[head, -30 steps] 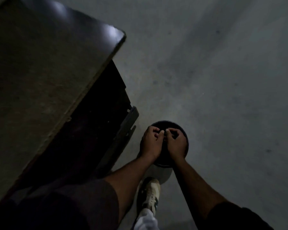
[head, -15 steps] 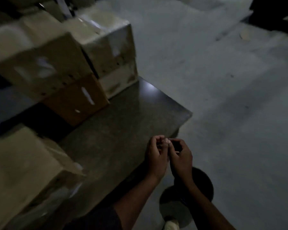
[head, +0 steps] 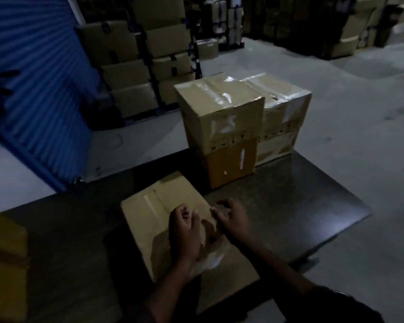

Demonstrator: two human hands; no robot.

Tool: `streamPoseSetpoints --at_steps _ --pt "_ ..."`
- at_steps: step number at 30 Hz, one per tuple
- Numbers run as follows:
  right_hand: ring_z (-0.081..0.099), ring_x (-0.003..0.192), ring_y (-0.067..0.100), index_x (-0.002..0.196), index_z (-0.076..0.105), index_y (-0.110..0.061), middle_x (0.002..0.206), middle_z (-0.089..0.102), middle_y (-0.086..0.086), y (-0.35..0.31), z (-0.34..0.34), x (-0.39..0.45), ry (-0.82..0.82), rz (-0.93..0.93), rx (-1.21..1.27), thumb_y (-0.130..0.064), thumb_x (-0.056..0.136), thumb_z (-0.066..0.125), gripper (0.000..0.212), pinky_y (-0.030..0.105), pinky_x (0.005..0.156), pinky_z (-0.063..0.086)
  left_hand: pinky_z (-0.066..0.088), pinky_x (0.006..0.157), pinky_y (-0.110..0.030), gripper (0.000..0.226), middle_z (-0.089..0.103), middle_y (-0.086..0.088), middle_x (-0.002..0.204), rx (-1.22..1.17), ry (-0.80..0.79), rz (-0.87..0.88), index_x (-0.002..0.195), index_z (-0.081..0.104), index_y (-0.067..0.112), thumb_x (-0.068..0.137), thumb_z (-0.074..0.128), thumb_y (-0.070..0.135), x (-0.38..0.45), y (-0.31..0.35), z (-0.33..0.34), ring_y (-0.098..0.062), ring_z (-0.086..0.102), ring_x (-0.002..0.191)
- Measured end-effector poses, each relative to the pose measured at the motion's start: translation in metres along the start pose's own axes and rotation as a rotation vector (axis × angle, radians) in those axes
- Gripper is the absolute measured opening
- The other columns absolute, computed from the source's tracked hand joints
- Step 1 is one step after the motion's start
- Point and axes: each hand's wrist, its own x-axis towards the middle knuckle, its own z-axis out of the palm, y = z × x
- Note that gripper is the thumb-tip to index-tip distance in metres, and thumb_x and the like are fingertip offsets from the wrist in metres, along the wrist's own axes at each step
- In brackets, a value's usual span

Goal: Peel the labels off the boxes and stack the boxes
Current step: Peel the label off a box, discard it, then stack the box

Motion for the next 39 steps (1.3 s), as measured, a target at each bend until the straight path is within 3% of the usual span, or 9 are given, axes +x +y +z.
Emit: streamPoseSetpoints --at_steps 4,10,17,22,26,30,33,36,39 --pt "0.049 0.115 0.022 0.125 0.054 -0.024 0.125 0.054 0.003 -0.006 0.033 0.007 -0.093 0.036 -0.256 -0.047 0.083 0.066 0.049 0.040 0.094 0.045 0.043 0.092 -0.041 0.046 0.051 -0.014 0.122 0.181 0.102 -0.055 0.122 0.056 0.008 0.080 0.075 0.016 0.022 -0.059 -0.049 -0.033 0.052 0.109" --pt "0.048 0.126 0.026 0.146 0.032 -0.016 0.142 0.047 0.009 -0.010 0.054 -0.003 -0.165 0.111 -0.301 -0.039 0.084 0.069 0.076 0.038 0.103 0.042 0.034 0.106 -0.046 0.090 0.036 -0.026 0.140 0.062 0.211 -0.327 0.140 0.039 -0.003 0.067 0.087 0.020 0.027 -0.095 -0.078 -0.040 0.040 0.125" --pt "0.056 0.110 0.017 0.141 0.038 -0.026 0.130 0.056 0.003 -0.037 0.063 -0.012 -0.072 0.046 -0.230 -0.043 0.081 0.071 0.070 0.032 0.090 0.048 0.042 0.102 -0.051 0.082 0.050 -0.023 0.130 -0.109 0.169 -0.370 0.136 0.046 0.005 0.069 0.086 0.026 0.057 -0.105 -0.098 -0.040 0.051 0.118" --pt "0.052 0.119 0.015 0.140 0.038 -0.032 0.135 0.051 -0.004 -0.098 0.051 -0.003 -0.008 -0.138 -0.034 -0.053 0.075 0.072 0.076 0.043 0.093 0.052 0.048 0.097 -0.051 0.075 0.052 -0.013 0.132 -0.216 0.179 -0.226 0.132 0.039 0.015 0.072 0.083 0.022 0.111 -0.048 -0.157 -0.033 0.055 0.114" --pt "0.048 0.119 0.012 0.139 0.043 -0.026 0.133 0.053 -0.003 -0.159 0.034 0.010 0.176 -0.325 0.022 -0.044 0.075 0.076 0.074 0.031 0.092 0.048 0.048 0.085 -0.037 0.063 0.054 -0.003 0.126 -0.315 0.154 -0.108 0.131 0.044 0.017 0.079 0.078 0.024 0.140 0.021 -0.205 -0.021 0.055 0.107" --pt "0.049 0.125 0.006 0.139 0.044 -0.022 0.139 0.051 -0.003 -0.208 0.002 0.021 0.179 -0.408 0.297 -0.043 0.076 0.073 0.072 0.034 0.101 0.049 0.045 0.086 -0.034 0.058 0.054 0.004 0.129 -0.339 0.134 0.079 0.135 0.048 0.023 0.083 0.073 0.034 0.157 0.083 -0.231 -0.016 0.054 0.112" --pt "0.045 0.130 0.007 0.142 0.042 -0.014 0.145 0.047 0.003 -0.231 -0.029 0.033 0.181 -0.417 0.452 -0.026 0.083 0.072 0.067 0.034 0.106 0.046 0.048 0.082 -0.031 0.054 0.054 -0.001 0.134 -0.429 0.078 0.157 0.140 0.046 0.023 0.091 0.064 0.033 0.168 0.126 -0.230 -0.018 0.056 0.111" --pt "0.047 0.130 0.009 0.141 0.042 -0.016 0.145 0.048 0.002 -0.238 -0.061 0.051 0.241 -0.433 0.463 -0.029 0.085 0.071 0.065 0.042 0.104 0.047 0.048 0.066 -0.017 0.054 0.055 0.001 0.130 -0.561 0.025 0.186 0.145 0.042 0.022 0.094 0.058 0.027 0.176 0.167 -0.211 -0.009 0.059 0.102" --pt "0.051 0.127 0.011 0.141 0.044 -0.016 0.142 0.051 0.002 -0.236 -0.099 0.072 0.321 -0.427 0.469 -0.031 0.085 0.071 0.064 0.043 0.102 0.049 0.047 0.066 -0.018 0.054 0.055 0.002 0.127 -0.628 -0.015 0.192 0.147 0.039 0.022 0.095 0.055 0.027 0.183 0.202 -0.177 -0.005 0.058 0.098"
